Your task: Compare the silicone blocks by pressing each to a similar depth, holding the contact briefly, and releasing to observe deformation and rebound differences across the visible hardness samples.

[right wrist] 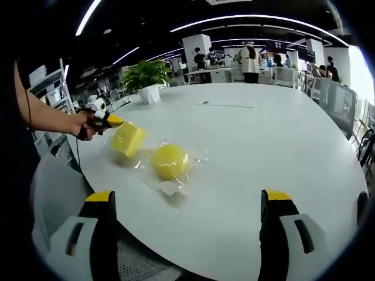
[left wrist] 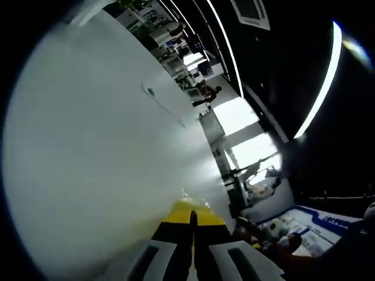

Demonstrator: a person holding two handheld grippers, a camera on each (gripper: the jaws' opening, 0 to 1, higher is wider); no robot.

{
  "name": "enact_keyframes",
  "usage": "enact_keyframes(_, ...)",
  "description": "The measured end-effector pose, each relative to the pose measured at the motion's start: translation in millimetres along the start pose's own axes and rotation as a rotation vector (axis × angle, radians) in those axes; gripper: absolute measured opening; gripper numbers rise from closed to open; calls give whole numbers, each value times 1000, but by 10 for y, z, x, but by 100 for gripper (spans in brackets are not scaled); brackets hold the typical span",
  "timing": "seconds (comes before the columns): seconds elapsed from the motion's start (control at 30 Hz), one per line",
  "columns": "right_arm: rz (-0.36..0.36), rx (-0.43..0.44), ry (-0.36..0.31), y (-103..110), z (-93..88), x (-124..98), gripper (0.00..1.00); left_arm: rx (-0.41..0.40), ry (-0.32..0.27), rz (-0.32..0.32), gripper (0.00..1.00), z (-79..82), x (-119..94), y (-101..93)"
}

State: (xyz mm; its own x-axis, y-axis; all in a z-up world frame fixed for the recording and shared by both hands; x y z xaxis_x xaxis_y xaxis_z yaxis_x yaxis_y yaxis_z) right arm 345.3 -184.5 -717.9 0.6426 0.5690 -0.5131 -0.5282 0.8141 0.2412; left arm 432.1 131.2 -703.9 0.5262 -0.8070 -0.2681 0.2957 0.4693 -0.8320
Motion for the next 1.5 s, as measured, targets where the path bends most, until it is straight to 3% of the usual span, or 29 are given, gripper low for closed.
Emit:
enact_keyframes(0.3,0,-19,-28,25,137,-40,93,146,-23,-7,0,149,-79,-179)
enact_keyframes(0.37,1,-23,-29,33,159,-47,90,184,-42,-15,0,228,-93,-289)
enact_keyframes(0.67,28,-39,-67,115,308,-53,96,308,-74,-92,0,515,-99,-805)
enact_keyframes(0.73,87,-3,-98,210,401,-82,96,344,-67,-125,0,547,-97,-961)
enact_keyframes(0.9,104,-16,-124,225,603,-180,96,417,-48,-162,0,594,-110,-1244)
enact_keyframes(1.2,127,-42,-203,271,1045,-285,96,536,-83,-192,0,692,-174,-1741)
enact_keyframes(1.5,196,-126,-246,493,1441,-327,96,632,-119,-268,0,846,-294,-2274)
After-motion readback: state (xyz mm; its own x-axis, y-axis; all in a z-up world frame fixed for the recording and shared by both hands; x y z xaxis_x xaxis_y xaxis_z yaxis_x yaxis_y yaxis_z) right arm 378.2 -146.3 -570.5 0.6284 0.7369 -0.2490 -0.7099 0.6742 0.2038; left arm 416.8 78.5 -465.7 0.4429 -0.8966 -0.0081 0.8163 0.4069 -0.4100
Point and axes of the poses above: the point that each gripper's makers call its tool centre point, and the gripper's own axes: x roughly forward along the fingers, y roughly to its left, z roughly out of its top, the point moved 1 cm from there along -x, roughly backward along the fingers, and after that the axes turned 4 degrees about x, right-handed, at the moved point
